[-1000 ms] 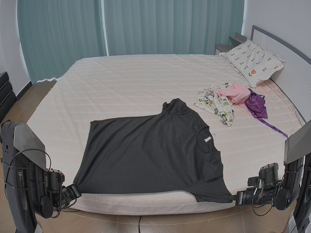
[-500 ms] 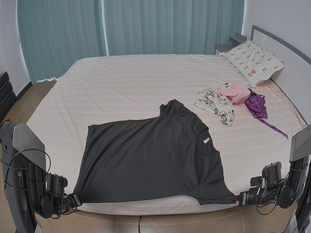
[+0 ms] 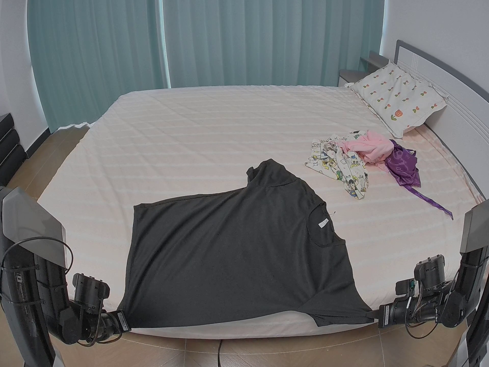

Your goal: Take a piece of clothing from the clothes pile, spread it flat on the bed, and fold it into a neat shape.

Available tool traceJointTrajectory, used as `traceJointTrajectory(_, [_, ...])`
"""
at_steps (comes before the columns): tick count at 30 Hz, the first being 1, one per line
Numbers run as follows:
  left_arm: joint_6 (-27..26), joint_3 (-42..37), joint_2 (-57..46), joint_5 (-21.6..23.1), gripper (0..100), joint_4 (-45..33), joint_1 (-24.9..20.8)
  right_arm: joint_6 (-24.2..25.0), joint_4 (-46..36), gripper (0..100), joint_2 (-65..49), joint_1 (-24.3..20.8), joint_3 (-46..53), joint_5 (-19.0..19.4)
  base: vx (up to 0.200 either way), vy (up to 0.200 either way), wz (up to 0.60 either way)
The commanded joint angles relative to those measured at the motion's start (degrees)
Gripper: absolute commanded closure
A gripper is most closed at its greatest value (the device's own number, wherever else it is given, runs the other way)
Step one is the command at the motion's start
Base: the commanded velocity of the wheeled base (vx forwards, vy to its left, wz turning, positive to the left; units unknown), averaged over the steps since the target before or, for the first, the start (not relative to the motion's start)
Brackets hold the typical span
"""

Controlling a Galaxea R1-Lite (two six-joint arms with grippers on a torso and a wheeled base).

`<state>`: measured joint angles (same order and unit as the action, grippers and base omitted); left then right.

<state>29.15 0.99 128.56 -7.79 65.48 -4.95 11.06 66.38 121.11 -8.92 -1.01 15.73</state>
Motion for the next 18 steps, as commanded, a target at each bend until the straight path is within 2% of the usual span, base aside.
traceJointTrajectory(1, [0.12, -0.72, -1.38, 0.06, 100, 2.11, -0.06, 0.11, 0.24, 100, -0.7, 0.49, -0.48, 0.01, 0.0, 0.0, 0.0])
traceJointTrajectory(12, [0.47, -0.28, -1.38, -0.12, 100, 15.74, 1.43, 0.54, -0.72, 100, -3.96, -0.04, -9.71, -1.31, 0.0, 0.0, 0.0])
traceJointTrajectory(18, [0.47, 2.0, -0.86, -0.21, 100, 18.46, 2.14, 0.54, -2.48, 100, -4.83, -0.13, -15.69, -1.49, 0.0, 0.0, 0.0])
